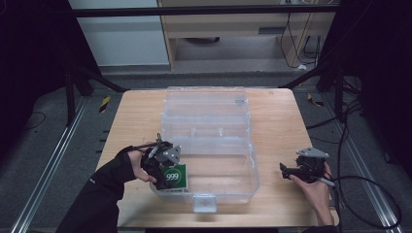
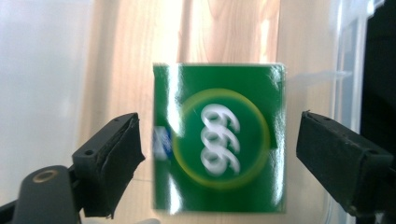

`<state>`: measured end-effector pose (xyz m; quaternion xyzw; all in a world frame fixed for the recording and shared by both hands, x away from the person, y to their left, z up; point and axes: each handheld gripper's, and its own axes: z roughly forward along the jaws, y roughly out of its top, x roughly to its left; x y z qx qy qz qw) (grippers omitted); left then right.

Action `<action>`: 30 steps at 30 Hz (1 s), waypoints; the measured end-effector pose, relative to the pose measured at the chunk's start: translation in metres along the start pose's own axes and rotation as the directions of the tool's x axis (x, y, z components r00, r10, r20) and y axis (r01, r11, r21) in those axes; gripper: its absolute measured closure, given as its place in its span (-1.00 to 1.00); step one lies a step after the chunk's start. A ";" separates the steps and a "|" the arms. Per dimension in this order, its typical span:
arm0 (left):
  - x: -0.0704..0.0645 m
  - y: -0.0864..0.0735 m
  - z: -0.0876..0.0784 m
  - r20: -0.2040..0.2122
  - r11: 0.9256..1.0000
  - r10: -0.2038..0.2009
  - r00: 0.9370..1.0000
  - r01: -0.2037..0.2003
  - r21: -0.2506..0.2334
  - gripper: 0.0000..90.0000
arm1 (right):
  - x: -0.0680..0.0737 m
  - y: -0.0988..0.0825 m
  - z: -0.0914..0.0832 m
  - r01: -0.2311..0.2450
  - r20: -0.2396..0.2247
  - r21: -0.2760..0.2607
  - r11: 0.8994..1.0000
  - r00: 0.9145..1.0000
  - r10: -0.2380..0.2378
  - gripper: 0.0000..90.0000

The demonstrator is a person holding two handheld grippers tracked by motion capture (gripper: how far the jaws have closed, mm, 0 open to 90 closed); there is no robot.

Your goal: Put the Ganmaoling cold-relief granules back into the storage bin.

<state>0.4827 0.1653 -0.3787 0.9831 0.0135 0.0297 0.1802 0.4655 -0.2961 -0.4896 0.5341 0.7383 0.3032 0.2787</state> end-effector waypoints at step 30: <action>-0.007 -0.096 -0.051 -0.223 0.924 -0.357 0.907 0.308 -0.226 -0.48 | -0.001 -0.001 -0.001 -0.008 0.009 0.003 1.000 1.000 0.008 -0.96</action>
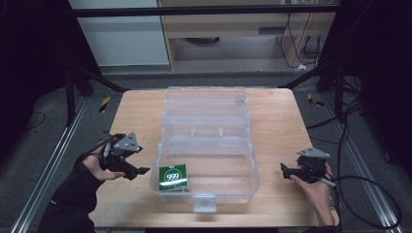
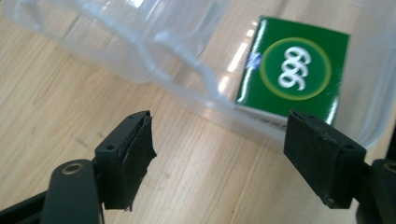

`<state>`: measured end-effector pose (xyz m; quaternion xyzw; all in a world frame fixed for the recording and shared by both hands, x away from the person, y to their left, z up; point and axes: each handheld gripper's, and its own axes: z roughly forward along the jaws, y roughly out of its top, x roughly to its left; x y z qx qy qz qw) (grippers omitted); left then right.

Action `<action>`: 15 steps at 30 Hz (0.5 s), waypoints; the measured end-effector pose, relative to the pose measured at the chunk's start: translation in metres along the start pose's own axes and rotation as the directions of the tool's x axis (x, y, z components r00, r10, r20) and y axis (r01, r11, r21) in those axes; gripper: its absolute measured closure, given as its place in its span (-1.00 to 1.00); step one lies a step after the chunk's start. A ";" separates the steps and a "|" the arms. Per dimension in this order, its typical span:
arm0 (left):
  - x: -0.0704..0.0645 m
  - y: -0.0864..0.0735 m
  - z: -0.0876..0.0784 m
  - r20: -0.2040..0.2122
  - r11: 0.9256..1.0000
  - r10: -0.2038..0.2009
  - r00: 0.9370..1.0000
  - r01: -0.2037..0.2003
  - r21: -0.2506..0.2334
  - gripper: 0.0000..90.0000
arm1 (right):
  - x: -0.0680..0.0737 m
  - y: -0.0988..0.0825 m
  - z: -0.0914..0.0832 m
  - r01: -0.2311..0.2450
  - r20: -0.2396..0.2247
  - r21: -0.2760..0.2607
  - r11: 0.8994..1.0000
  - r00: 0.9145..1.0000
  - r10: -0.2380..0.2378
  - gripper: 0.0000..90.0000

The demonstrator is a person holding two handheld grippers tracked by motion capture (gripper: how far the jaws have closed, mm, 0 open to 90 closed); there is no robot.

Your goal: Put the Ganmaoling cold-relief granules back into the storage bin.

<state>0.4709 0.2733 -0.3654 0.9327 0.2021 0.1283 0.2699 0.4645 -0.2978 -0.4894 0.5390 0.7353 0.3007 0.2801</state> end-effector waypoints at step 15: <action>0.011 -0.058 0.026 -0.077 0.968 -0.243 0.967 0.237 -0.079 -0.52 | 0.000 -0.001 0.000 0.003 0.006 -0.005 1.000 1.000 -0.003 -0.96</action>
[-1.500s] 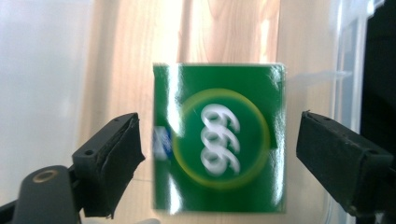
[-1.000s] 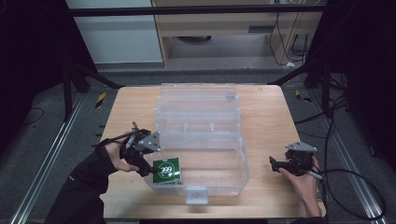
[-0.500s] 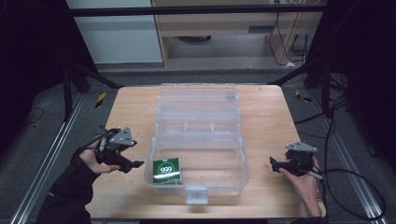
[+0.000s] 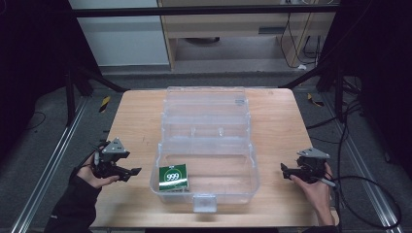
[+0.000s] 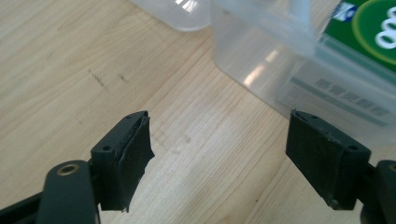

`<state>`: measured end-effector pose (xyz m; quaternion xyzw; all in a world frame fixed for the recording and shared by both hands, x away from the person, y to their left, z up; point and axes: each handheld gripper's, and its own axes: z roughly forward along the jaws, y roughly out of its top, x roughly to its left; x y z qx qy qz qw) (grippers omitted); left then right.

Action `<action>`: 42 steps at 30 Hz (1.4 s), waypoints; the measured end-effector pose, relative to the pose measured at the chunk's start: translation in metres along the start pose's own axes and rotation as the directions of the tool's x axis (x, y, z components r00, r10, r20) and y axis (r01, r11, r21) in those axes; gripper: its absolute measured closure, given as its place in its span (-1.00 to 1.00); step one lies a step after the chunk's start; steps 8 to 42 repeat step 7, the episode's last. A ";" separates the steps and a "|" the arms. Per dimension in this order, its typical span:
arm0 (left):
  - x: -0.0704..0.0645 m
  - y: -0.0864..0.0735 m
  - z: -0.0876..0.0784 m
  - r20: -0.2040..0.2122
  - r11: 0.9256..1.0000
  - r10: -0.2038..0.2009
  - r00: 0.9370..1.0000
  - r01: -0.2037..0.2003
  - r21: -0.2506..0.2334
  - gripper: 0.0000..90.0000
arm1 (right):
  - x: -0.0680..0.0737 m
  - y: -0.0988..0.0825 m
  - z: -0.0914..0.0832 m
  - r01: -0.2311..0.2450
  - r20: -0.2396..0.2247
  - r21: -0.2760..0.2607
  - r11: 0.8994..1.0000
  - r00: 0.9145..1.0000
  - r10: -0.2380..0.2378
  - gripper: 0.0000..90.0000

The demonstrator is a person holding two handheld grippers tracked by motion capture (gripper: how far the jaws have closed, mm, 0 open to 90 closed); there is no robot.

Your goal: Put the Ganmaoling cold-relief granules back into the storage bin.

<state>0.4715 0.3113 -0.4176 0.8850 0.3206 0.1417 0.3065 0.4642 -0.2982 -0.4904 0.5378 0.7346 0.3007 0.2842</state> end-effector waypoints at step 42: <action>0.002 -0.020 0.014 -0.030 0.999 -0.053 0.998 0.053 0.003 -0.55 | -0.001 0.000 0.001 0.004 0.003 0.002 1.000 1.000 -0.004 -0.96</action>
